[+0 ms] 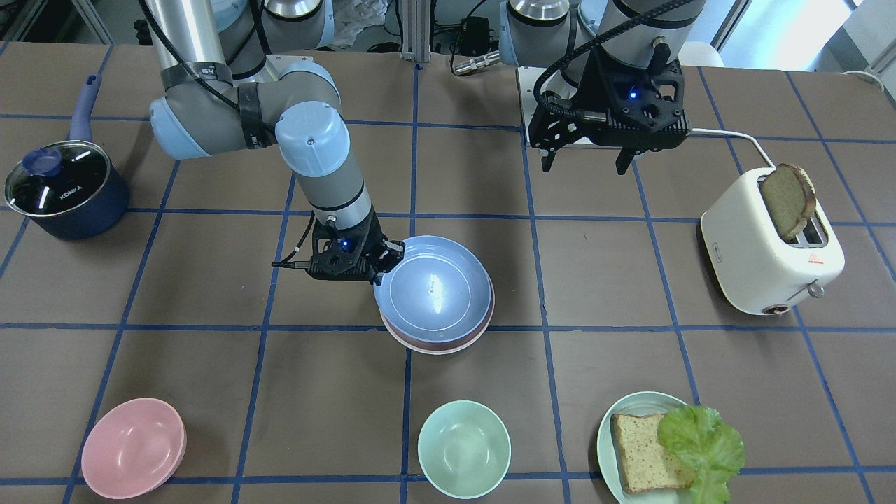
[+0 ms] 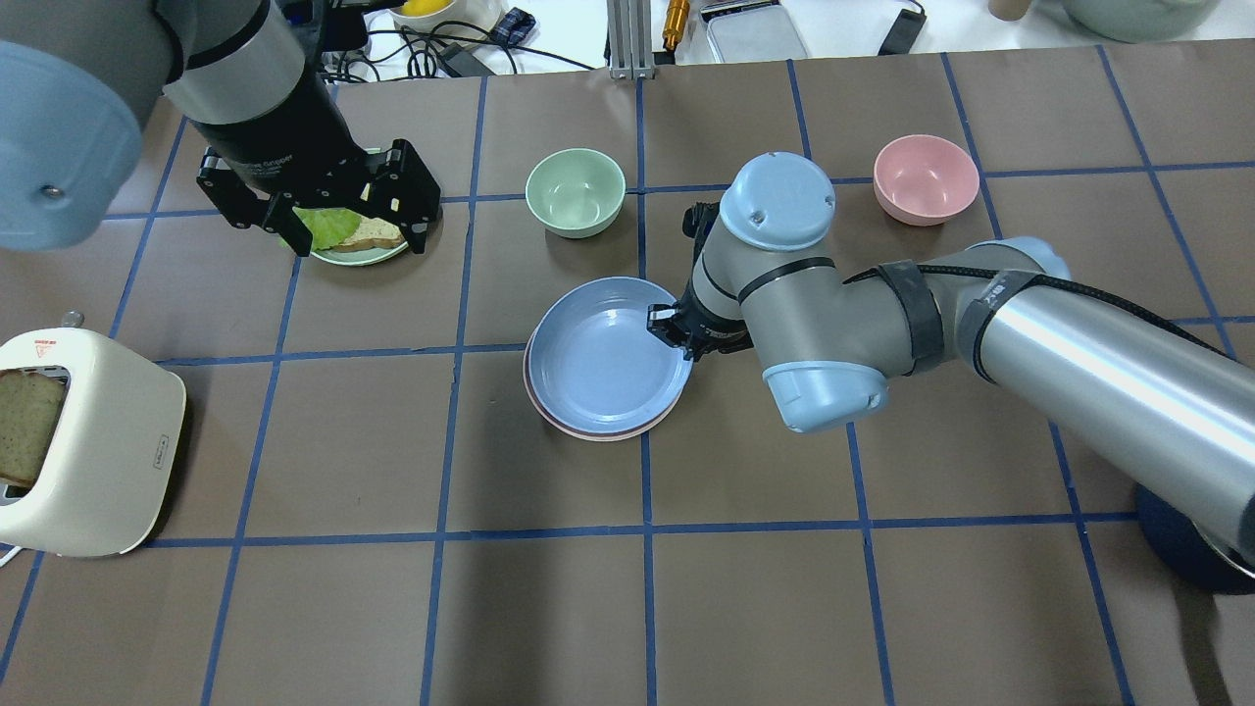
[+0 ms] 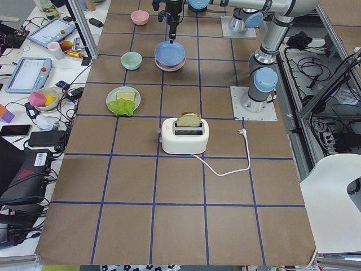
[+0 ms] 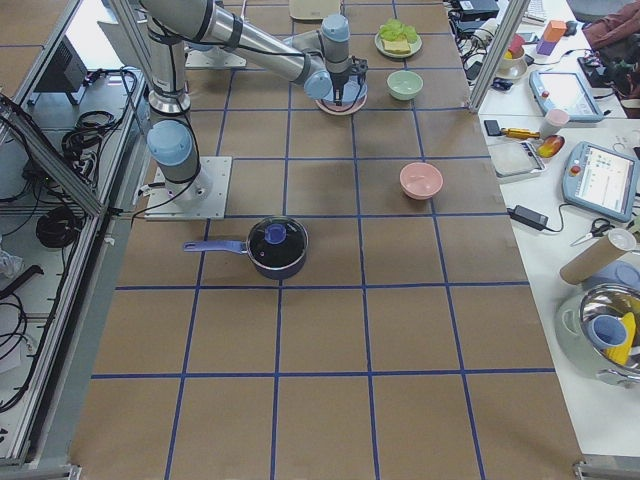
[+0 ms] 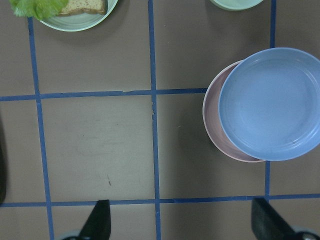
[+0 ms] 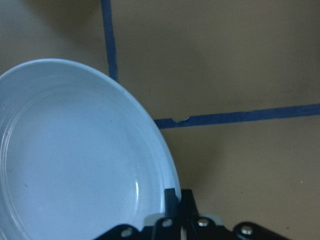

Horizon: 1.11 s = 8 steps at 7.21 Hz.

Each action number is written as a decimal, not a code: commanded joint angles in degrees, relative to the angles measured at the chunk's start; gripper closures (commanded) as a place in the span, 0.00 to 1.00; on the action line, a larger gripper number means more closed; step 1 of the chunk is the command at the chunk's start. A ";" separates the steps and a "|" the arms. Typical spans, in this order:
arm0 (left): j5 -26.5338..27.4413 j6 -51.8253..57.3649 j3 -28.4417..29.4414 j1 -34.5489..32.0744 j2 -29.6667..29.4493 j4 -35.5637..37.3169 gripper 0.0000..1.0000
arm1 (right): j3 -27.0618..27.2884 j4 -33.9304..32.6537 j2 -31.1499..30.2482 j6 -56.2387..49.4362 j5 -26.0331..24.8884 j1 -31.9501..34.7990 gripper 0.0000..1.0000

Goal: Stack three plates with pink and blue

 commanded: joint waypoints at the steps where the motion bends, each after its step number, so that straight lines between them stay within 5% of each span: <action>1: 0.00 0.00 0.00 0.00 0.00 0.04 0.00 | 0.74 -0.38 0.27 1.43 0.35 1.24 0.78; 2: 0.00 0.00 0.00 0.00 0.00 0.04 0.00 | 1.35 -1.17 0.35 0.30 0.00 0.20 0.21; 3: 0.00 0.00 0.00 0.00 0.00 0.12 0.00 | 1.27 -4.74 0.09 -0.58 -0.78 -1.38 0.02; 5: 0.00 0.00 0.00 0.00 0.00 0.04 0.00 | -1.79 -4.00 -0.26 -3.65 -0.79 -4.89 0.00; 8: 0.00 -0.09 0.00 0.00 0.00 0.04 0.00 | -13.64 15.90 -1.04 -18.83 -4.56 -12.54 0.00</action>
